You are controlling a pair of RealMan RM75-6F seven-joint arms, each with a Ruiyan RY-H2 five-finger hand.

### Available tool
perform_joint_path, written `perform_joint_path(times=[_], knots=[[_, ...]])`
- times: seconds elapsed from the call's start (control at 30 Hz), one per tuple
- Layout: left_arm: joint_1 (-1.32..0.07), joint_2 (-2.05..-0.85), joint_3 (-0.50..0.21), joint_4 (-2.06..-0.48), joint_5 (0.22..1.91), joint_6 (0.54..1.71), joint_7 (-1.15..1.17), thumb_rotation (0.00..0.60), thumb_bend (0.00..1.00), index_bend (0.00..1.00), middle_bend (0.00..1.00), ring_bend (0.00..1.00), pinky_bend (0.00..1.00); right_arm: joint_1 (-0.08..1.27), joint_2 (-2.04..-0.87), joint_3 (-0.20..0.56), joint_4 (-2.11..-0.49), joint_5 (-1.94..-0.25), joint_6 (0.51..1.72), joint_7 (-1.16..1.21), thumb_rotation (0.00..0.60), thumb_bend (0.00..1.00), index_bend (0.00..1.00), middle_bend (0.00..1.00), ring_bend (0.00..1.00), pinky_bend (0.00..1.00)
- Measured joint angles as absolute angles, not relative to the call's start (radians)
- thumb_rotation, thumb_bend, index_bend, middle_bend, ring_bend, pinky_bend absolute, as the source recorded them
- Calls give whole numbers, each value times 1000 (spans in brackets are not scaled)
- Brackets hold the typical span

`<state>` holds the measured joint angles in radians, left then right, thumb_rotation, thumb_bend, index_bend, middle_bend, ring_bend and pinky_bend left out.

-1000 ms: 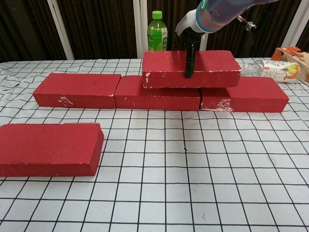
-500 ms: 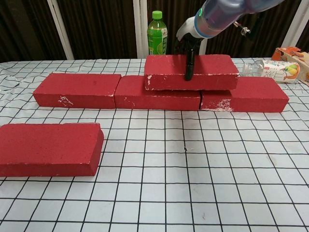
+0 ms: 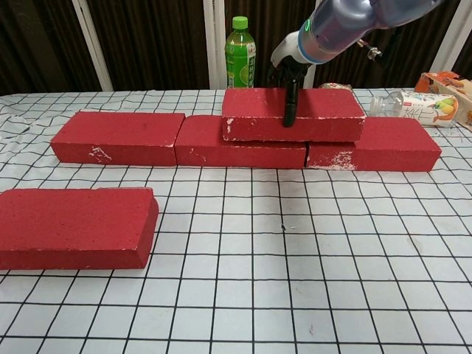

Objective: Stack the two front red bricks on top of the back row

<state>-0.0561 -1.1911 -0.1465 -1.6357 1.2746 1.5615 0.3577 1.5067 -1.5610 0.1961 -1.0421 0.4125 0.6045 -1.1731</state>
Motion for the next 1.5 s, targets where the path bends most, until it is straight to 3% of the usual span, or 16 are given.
perform_joint_path(times=[0.53, 1.33, 1.5], knots=[[-55, -1192, -145, -1636, 1277, 1570, 360, 600, 161, 69, 5, 0, 47, 1505, -1587, 185, -1012, 424, 598, -1178, 600, 193, 289, 312, 254, 0], [-56, -1192, -145, -1638, 1267, 1568, 371, 600, 161, 69, 4, 0, 47, 1511, -1590, 195, -1015, 439, 612, -1201, 600, 193, 288, 263, 157, 0], [-56, -1192, -146, -1638, 1264, 1568, 372, 600, 160, 69, 4, 0, 45, 1508, -1592, 196, -1012, 440, 611, -1203, 600, 193, 223, 227, 126, 0]])
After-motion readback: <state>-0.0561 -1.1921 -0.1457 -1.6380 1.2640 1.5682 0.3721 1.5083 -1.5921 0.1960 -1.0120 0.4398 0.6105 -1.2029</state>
